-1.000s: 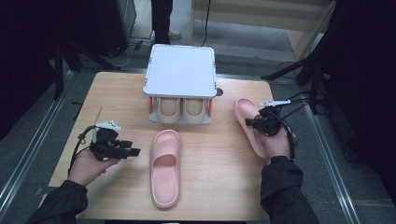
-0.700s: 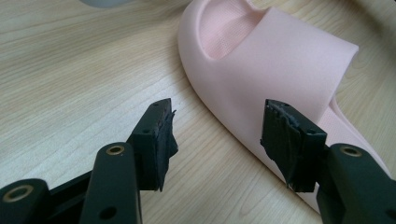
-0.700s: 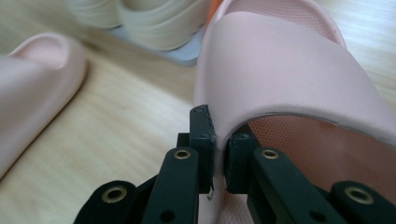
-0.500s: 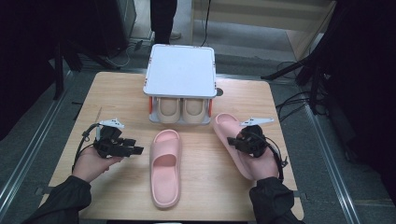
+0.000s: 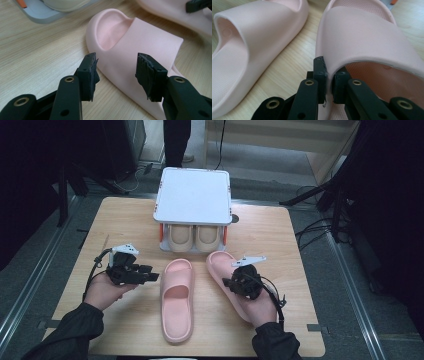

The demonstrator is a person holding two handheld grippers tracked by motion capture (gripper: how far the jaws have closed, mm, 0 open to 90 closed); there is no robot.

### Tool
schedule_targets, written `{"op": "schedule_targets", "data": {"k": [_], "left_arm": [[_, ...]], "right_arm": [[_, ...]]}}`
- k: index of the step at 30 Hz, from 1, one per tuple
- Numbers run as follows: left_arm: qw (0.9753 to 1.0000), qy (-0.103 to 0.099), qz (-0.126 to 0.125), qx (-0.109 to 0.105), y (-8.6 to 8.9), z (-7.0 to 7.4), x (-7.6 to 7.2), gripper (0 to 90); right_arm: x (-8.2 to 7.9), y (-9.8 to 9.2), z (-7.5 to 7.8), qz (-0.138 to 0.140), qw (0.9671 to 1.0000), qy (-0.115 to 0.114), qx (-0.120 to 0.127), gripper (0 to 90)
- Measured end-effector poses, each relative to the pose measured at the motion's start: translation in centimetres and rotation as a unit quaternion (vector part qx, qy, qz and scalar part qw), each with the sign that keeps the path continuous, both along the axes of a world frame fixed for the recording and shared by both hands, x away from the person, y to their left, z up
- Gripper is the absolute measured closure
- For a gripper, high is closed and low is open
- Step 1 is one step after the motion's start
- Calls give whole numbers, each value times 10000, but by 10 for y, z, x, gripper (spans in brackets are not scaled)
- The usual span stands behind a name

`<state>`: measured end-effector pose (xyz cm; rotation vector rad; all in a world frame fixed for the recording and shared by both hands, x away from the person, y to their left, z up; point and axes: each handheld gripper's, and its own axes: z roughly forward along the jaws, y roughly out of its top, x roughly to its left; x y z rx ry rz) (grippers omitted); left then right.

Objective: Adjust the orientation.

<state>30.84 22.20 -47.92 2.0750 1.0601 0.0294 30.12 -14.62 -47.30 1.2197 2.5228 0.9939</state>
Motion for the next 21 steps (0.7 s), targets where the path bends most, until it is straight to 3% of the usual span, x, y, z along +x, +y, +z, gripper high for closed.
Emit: {"op": "schedule_targets", "data": {"k": [7, 15, 21], "left_arm": [[9999, 4, -95, 62, -3, -1, 1, 499], [9997, 147, -179, 58, -7, -2, 1, 514], [9996, 175, -189, 84, -7, -3, 1, 513]], "right_arm": [[-3, 26, -14, 104, 9998, 143, -106, 848], [-9, 45, -24, 151, 9989, -50, -452, 837], [-10, 53, -27, 230, 9986, -107, -457, 812]]}}
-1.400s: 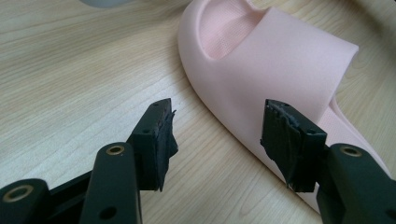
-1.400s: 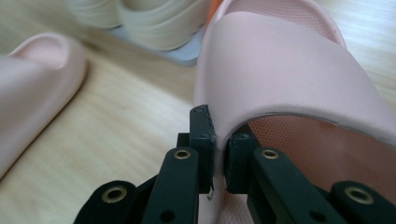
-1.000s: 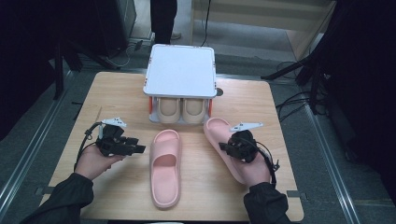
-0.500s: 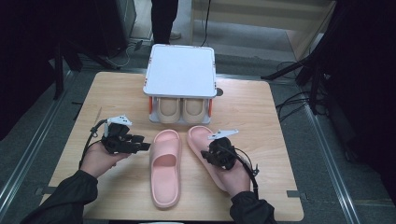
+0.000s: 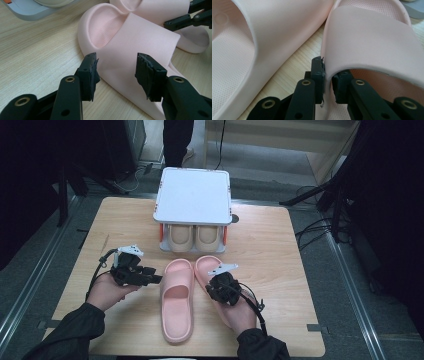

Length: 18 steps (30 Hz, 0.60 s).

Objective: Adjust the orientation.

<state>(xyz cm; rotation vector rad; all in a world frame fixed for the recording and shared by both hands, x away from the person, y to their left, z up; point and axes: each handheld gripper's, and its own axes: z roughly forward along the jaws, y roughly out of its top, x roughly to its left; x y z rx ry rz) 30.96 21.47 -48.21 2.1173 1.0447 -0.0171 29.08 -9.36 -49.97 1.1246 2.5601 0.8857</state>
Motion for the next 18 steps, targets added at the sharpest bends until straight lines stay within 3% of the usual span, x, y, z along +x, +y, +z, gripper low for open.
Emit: {"op": "schedule_targets", "data": {"k": [4, 8, 14, 18], "left_arm": [[10000, -18, -16, -28, -1, 1, -1, 532], [10000, -39, -5, -24, 2, 3, -2, 555], [9999, -38, 64, -79, 10, 3, -6, 615], [9999, 17, 101, -47, 11, 1, -7, 629]], "right_arm": [[1, -3, 3, 2, 9998, 62, 197, 708], [-3, -16, 16, 47, 9989, 116, 451, 687], [-11, -48, 40, 82, 9972, 89, 742, 803], [-5, -72, 47, -27, 9969, -180, 769, 826]]}}
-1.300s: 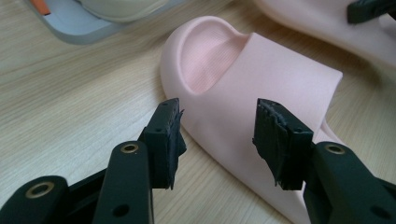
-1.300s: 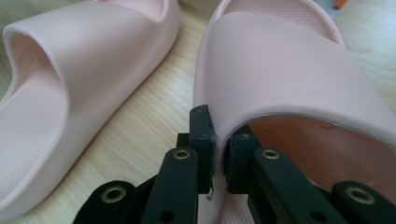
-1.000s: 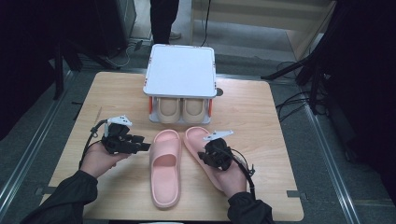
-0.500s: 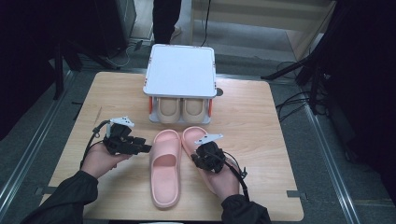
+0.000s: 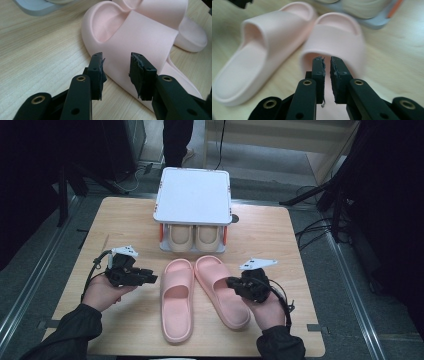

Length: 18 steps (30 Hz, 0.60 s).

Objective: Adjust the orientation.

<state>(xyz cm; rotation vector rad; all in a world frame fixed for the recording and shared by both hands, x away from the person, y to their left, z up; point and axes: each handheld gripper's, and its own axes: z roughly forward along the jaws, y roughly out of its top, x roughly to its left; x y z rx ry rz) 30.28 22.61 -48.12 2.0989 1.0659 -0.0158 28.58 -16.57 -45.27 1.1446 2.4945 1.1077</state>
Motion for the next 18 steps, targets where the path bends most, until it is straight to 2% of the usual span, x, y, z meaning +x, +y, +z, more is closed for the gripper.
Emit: {"op": "schedule_targets", "data": {"k": [2, 6, 8, 10, 11, 13, 18], "left_arm": [[10000, 22, 5, 2, 0, -1, -1, 634], [10000, 16, 4, 30, 0, -3, -3, 642], [10000, 69, 12, 47, 0, -5, -2, 646], [9999, 136, 0, 68, 0, -9, -2, 650], [9998, 217, -14, 8, 0, -10, -1, 651], [9997, 252, -34, -33, -1, -11, -2, 652], [9995, 267, -74, 134, -3, -16, -3, 659]], "right_arm": [[8, -11, -3, -70, 9999, -75, -46, 834], [27, -26, -12, -143, 9997, 13, -207, 852], [35, -29, -16, -170, 9996, 36, -236, 852], [43, -33, -23, -231, 9993, 151, -242, 851], [48, -34, -27, -238, 9991, 219, -272, 849], [54, -34, -34, -282, 9983, 385, -335, 848], [61, -27, -42, -226, 9974, 455, -503, 847]]}}
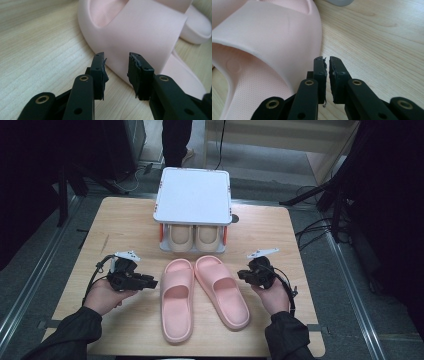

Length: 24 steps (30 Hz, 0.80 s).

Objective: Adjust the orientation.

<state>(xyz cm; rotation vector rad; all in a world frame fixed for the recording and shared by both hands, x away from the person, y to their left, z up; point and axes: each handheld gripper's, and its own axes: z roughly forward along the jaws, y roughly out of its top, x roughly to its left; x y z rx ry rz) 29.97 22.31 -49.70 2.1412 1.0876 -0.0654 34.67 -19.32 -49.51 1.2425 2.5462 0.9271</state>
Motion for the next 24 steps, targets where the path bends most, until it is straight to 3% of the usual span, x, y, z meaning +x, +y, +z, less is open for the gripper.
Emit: {"op": "schedule_targets", "data": {"k": [8, 14, 24], "left_arm": [[9997, 169, -109, 118, -9, -9, 2, 654], [9992, 192, -248, 247, -15, -11, 1, 650], [9991, 204, -307, 228, -18, -11, 0, 647]], "right_arm": [[-1, 14, -6, 234, 9996, 64, -146, 843], [-2, 16, -6, 220, 9996, 114, -107, 843], [-6, 23, -6, 316, 9994, 133, -53, 843]]}}
